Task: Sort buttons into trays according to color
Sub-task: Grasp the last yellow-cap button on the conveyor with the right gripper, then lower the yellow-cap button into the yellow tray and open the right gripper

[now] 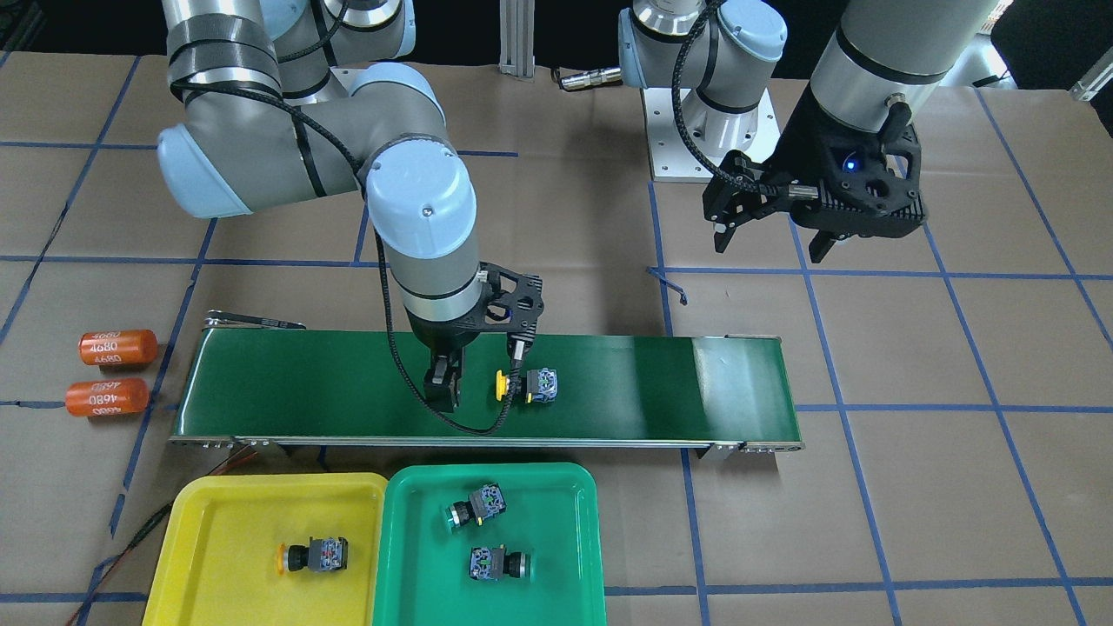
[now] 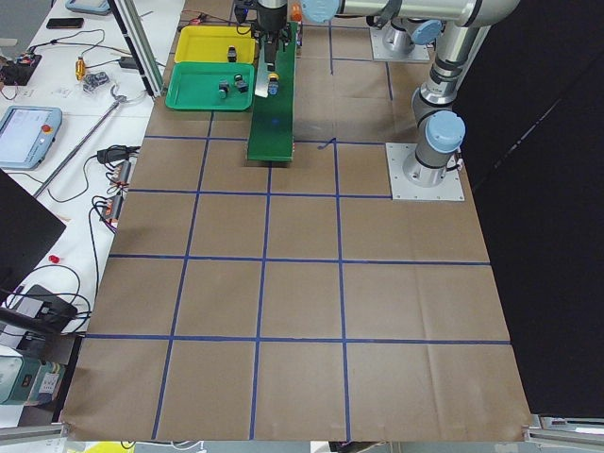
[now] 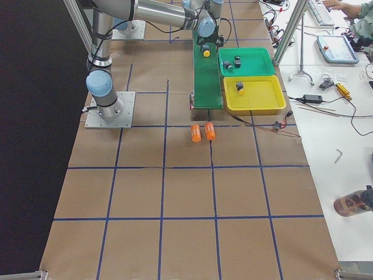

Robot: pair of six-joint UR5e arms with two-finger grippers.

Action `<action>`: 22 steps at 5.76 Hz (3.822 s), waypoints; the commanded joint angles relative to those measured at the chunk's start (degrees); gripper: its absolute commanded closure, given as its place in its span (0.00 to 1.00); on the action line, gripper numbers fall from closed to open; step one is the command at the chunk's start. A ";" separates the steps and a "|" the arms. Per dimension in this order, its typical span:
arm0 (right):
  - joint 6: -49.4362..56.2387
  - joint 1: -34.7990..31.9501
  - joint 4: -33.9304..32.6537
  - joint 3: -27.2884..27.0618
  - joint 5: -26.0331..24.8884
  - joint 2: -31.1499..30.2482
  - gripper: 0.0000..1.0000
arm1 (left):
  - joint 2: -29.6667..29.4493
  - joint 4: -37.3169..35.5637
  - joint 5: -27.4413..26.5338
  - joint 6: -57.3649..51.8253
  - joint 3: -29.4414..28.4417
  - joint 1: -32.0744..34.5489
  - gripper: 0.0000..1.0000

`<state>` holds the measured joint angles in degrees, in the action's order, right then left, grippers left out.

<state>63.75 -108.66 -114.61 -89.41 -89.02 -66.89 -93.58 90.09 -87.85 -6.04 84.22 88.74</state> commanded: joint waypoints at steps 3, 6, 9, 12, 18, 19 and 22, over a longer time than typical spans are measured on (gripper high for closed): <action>3.28 -1.21 -4.91 -4.70 0.17 2.12 0.00 | -0.02 -0.18 0.05 -0.11 -0.28 -0.32 0.02; 6.73 4.13 -9.50 -9.55 -1.23 1.24 0.00 | -0.02 -0.36 0.05 -0.11 -0.28 -0.41 0.02; 8.58 7.49 -8.35 -10.95 -4.99 -0.69 0.67 | -0.11 -1.67 -0.12 -0.11 0.68 -0.41 0.02; 15.23 11.43 -8.18 -10.96 -5.81 -3.13 0.92 | 0.16 -2.28 0.05 0.07 1.12 -0.50 0.02; 33.62 20.94 -7.21 13.43 -3.63 14.02 0.90 | 0.51 -2.29 0.05 0.07 1.47 -0.58 0.02; 33.20 20.94 -6.34 12.08 -2.13 14.77 0.66 | 0.59 -2.29 0.05 0.07 1.47 -0.58 0.02; 33.45 23.57 -3.45 7.84 -1.86 13.38 0.00 | 0.59 -2.29 0.05 -0.02 1.47 -0.67 0.02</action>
<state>97.04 -86.04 -119.26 -81.69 -91.09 -53.11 -92.99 87.80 -87.80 -6.04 85.69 88.13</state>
